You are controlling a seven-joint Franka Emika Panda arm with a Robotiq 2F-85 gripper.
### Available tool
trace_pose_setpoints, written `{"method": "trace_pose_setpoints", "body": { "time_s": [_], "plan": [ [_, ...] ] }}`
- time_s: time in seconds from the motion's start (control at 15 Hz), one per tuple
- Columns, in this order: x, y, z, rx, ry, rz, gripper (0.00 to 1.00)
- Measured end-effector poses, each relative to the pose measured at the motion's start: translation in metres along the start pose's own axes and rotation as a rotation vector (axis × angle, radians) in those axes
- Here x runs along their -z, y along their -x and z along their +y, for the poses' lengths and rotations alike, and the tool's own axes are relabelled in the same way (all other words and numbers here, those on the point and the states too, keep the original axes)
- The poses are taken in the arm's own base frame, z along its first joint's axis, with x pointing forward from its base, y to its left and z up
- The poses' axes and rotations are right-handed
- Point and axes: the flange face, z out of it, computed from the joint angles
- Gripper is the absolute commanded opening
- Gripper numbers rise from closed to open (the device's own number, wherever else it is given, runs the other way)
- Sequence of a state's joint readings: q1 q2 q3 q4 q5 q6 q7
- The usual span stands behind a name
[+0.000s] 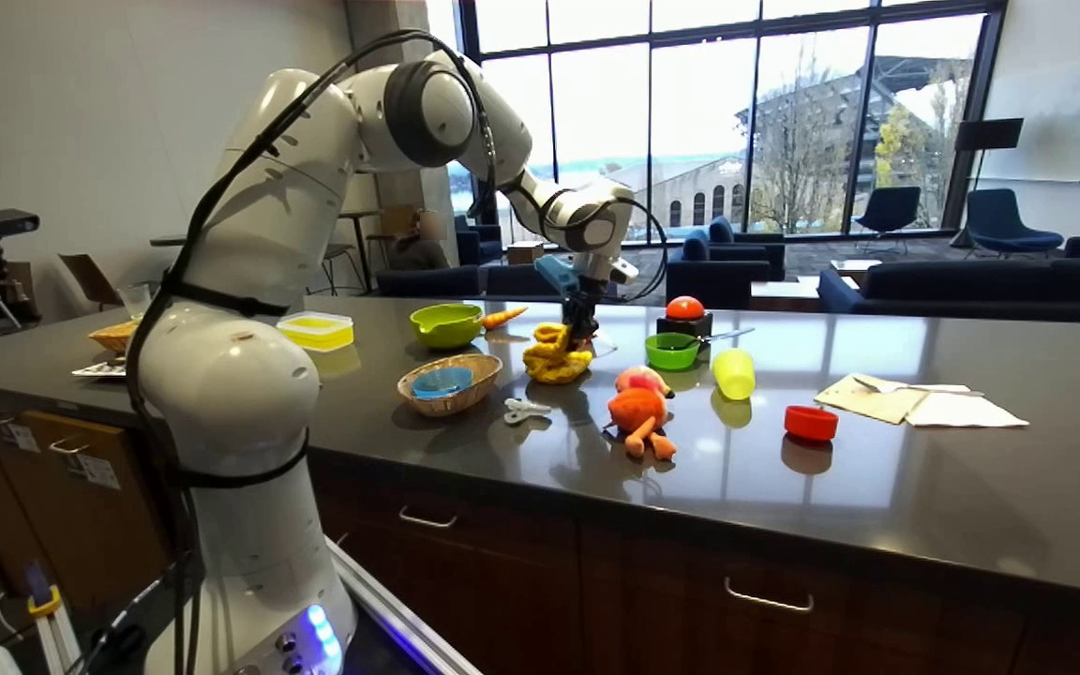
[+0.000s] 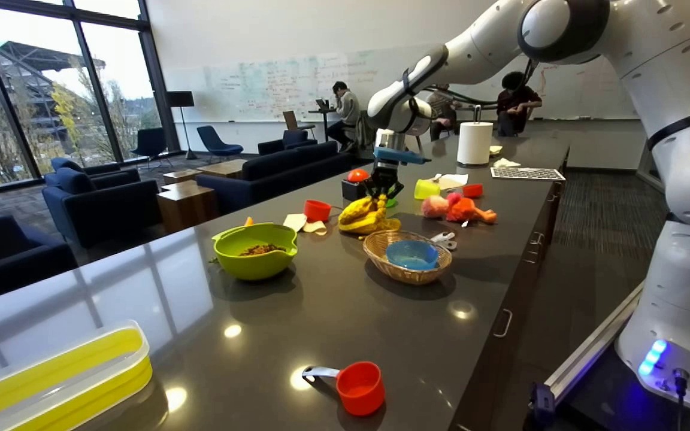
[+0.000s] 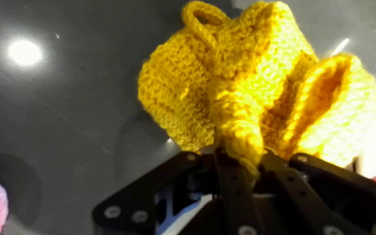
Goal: Move the towel to the right, use it to wipe the kitchen countertop and then move it back to the left
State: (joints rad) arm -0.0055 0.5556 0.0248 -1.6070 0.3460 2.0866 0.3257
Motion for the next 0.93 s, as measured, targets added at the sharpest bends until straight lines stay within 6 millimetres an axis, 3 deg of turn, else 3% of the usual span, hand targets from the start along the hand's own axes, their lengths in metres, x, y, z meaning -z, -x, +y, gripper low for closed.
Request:
{"method": "trace_pose_setpoints", "body": {
  "time_s": [0.27, 0.47, 0.6, 0.93],
  "plan": [
    [0.016, -0.019, 0.034, -0.086, -0.073, -0.011, 0.02],
    [0.023, -0.022, 0.041, -0.079, -0.119, -0.028, 0.02],
    [0.022, -0.017, 0.034, -0.028, -0.124, -0.045, 0.02],
    [0.003, 0.011, -0.007, 0.099, -0.1, -0.105, 0.02]
  ]
}}
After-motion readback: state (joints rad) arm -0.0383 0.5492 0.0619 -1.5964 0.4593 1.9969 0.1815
